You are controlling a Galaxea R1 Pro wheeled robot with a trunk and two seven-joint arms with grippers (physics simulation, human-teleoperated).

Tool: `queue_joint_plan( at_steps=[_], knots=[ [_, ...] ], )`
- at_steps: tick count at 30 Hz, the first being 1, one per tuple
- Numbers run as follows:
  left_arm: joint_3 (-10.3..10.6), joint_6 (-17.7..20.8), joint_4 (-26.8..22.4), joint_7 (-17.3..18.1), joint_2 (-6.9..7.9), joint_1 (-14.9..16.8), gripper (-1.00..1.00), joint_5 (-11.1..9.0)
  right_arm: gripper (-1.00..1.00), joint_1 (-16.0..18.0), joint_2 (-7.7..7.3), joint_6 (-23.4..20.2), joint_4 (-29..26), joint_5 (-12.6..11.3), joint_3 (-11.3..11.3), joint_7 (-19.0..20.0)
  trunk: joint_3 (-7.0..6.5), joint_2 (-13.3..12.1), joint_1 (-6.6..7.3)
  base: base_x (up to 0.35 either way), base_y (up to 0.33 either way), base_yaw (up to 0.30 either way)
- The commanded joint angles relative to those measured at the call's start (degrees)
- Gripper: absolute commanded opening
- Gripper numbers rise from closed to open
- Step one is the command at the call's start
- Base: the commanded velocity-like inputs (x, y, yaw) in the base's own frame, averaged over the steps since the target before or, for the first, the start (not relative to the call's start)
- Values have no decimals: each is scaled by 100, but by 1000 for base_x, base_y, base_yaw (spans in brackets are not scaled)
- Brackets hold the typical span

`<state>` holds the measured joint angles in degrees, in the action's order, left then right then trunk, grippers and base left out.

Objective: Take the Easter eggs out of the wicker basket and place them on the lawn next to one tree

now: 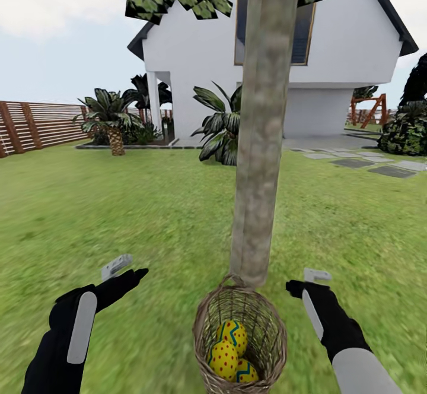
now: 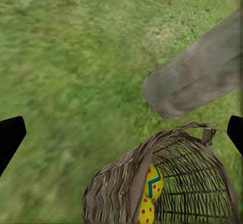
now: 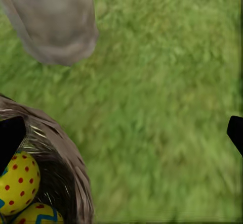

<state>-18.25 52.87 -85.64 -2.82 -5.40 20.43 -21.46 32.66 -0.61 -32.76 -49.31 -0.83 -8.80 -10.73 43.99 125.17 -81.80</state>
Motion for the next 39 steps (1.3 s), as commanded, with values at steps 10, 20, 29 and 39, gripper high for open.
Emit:
queue_joint_plan(
  at_steps=[10, 20, 29, 39],
  knots=[
    [-12, 21, -6, 15, -5, 5, 100, -63, 100, -433, 148, -443, -933, -15, 3, -26, -1, 3, 1, 0, 56, -19],
    [-12, 21, -6, 18, -5, 5, 100, -69, 100, -439, 289, -443, -961, 10, 126, -26, -18, 3, 1, 0, 316, -47],
    [-12, 21, -6, 16, -8, 5, 100, -66, 100, -439, 289, -442, -958, 13, 127, -26, -77, 3, 1, 0, 295, -199],
    [-12, 30, 3, -8, -5, 5, 100, -69, 100, -441, 289, -424, -959, 13, 127, -26, -146, 3, 1, 0, 31, -211]
  ],
)
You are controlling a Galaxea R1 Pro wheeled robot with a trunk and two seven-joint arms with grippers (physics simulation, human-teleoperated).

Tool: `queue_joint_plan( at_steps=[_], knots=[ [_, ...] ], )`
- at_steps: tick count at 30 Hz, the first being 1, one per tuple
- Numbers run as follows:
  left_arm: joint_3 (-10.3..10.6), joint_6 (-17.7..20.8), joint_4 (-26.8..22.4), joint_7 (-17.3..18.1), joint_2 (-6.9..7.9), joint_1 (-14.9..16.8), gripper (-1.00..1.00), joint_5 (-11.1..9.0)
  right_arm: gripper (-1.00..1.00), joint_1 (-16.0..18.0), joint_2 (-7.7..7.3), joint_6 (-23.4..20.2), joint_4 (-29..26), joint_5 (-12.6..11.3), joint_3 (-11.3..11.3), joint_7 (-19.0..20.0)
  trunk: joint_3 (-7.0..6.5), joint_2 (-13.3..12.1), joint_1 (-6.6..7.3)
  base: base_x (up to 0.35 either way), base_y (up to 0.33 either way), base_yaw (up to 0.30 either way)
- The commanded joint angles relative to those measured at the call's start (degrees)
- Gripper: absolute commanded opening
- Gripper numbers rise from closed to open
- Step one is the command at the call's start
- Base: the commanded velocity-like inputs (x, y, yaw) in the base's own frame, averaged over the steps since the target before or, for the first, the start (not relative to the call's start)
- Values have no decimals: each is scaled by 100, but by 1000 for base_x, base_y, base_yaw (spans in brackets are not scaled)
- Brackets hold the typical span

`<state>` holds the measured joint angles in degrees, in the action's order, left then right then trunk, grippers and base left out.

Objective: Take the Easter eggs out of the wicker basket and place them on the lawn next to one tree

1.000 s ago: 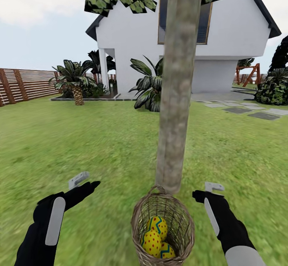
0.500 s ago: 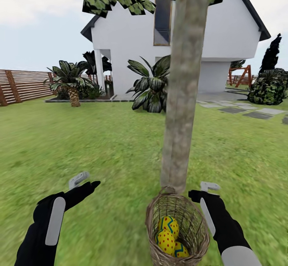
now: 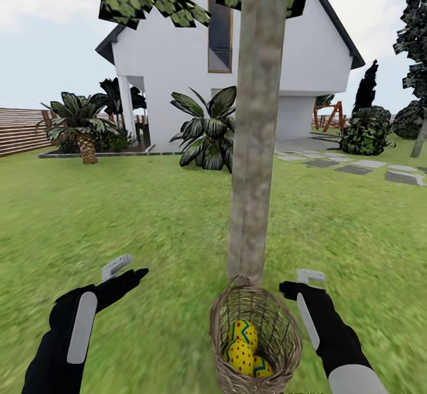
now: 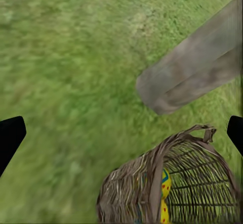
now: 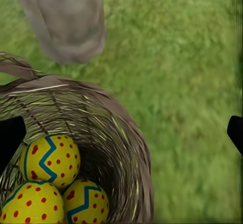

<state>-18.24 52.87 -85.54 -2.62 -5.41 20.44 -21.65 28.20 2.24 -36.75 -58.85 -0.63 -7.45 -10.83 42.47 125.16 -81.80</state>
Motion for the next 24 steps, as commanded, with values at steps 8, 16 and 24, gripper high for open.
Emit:
queue_joint_plan(
  at_steps=[8, 16, 24],
  knots=[
    [-13, 30, -6, -16, -10, 4, 100, -50, 100, 2, 5, -14, -6, -7, -9, -16, -51, 3, 1, 0, 73, -211],
    [-11, 23, -6, -4, -13, 4, 100, -49, 100, 1, 7, -17, -3, -7, -2, -16, -109, 3, 1, 0, 307, -211],
    [-4, 22, -6, 6, -20, 4, 100, -50, 100, 1, 13, -17, -4, 53, -2, -17, -167, 3, 1, 0, 330, -212]
  ],
)
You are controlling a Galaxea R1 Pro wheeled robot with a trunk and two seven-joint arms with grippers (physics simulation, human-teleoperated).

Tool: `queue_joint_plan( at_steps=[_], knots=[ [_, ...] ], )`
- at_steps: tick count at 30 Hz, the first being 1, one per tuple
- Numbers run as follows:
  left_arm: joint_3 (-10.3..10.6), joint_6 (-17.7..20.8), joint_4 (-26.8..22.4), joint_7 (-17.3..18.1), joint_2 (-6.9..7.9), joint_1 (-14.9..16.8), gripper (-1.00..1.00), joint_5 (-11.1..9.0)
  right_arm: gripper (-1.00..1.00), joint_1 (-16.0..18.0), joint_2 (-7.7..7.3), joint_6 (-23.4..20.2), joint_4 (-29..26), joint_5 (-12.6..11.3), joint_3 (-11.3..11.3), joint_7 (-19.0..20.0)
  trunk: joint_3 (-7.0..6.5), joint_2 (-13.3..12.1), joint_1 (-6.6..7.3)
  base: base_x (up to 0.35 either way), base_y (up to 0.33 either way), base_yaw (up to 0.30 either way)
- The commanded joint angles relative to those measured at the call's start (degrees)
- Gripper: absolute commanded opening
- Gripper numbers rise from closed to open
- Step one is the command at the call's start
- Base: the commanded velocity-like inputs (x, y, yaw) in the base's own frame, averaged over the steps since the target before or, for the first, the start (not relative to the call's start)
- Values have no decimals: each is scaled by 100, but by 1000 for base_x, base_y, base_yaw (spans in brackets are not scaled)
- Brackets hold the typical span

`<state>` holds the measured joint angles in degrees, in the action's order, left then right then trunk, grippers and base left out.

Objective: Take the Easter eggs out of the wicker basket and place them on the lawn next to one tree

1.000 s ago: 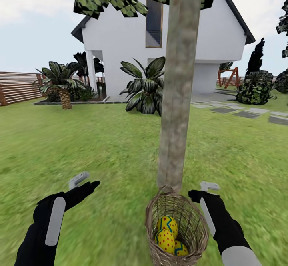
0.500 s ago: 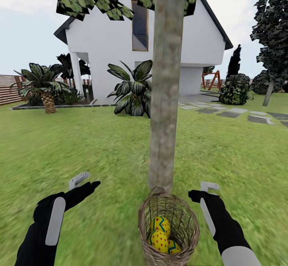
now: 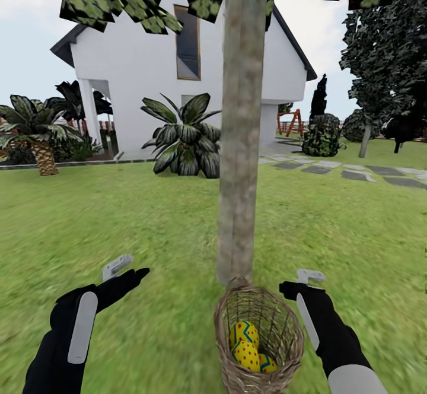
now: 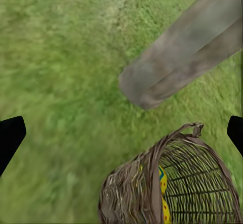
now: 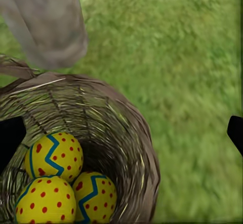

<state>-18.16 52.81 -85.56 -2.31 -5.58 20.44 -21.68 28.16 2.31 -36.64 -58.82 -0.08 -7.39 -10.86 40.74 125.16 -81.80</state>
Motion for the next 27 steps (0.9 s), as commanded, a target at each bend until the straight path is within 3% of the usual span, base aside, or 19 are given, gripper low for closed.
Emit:
queue_joint_plan(
  at_steps=[1, 9, 15, 27],
  knots=[
    [-12, 28, -4, -24, -4, 4, 100, -47, 100, 5, 6, -28, -7, 1, -9, -13, -1, 3, 1, 0, 332, -211],
    [-13, 28, -4, -24, -5, 4, 100, -51, 100, 5, 6, -47, -7, 11, -8, -13, -58, 3, 1, 0, 259, -212],
    [-15, 29, -4, -23, -5, 4, 100, -55, 100, 5, 6, -54, -6, 16, -8, -13, -92, 3, 1, 0, 32, -160],
    [-15, 28, -4, -26, -5, 4, 100, -54, 100, 5, 8, -63, -3, 24, -3, -29, -96, 3, 1, 0, 1, -10]
  ],
)
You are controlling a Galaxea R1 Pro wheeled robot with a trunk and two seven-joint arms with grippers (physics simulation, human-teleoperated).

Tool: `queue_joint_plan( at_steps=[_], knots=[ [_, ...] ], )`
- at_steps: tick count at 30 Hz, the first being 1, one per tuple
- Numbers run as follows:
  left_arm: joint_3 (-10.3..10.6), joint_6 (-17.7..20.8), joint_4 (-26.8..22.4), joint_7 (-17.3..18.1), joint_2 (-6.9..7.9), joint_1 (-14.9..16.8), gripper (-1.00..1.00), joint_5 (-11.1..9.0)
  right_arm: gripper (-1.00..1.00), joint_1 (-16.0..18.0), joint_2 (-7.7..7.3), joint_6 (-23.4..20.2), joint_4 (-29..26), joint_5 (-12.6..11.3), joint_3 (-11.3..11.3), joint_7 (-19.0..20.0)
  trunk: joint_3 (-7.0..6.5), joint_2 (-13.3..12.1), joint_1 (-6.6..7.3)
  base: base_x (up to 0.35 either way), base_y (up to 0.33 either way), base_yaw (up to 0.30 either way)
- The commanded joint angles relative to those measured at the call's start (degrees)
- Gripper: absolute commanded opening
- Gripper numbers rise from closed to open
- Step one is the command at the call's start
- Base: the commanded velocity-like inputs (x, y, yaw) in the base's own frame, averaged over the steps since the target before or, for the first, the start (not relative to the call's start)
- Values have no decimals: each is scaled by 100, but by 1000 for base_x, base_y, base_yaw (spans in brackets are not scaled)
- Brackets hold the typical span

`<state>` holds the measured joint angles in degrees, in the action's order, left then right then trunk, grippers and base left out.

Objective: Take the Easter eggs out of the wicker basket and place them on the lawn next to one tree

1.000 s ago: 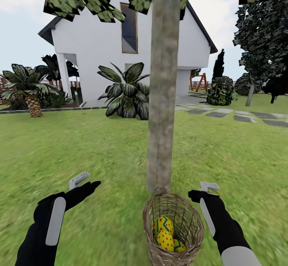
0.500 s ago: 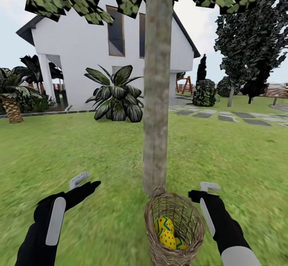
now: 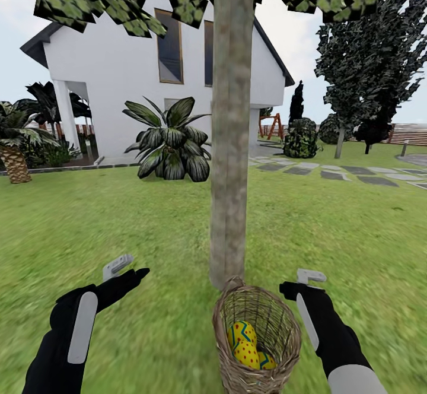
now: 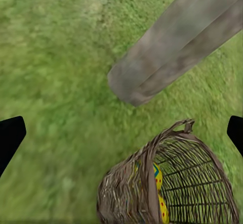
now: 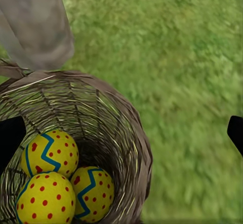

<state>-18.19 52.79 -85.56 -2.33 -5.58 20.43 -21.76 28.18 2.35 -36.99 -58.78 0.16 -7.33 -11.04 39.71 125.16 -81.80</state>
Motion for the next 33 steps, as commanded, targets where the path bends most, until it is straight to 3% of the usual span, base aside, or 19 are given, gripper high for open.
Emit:
queue_joint_plan(
  at_steps=[1, 8, 14, 25, 33],
  knots=[
    [-11, 30, -5, -24, -5, 5, 100, -43, 100, 4, 4, -27, -7, -1, -7, -31, 7, 3, 1, 0, 0, 0],
    [-10, 30, -5, -25, -5, 5, 100, -43, 100, 4, 10, -27, -7, -7, -6, -99, 7, 3, 1, 0, 23, 0],
    [-9, 30, -5, -26, -5, 5, 100, -42, 100, 4, 10, -27, -2, -7, -8, -117, 7, 3, 1, 0, 281, -15],
    [-9, 30, -5, -30, -5, 5, 100, -40, 100, 4, 11, -27, 18, -7, -5, -118, 7, 3, 1, 0, 226, -215],
    [-10, 30, 27, -32, -5, 5, 100, -39, 100, 4, 5, -27, 135, -7, 158, -118, 7, 3, 1, 81, 153, -20]
  ],
)
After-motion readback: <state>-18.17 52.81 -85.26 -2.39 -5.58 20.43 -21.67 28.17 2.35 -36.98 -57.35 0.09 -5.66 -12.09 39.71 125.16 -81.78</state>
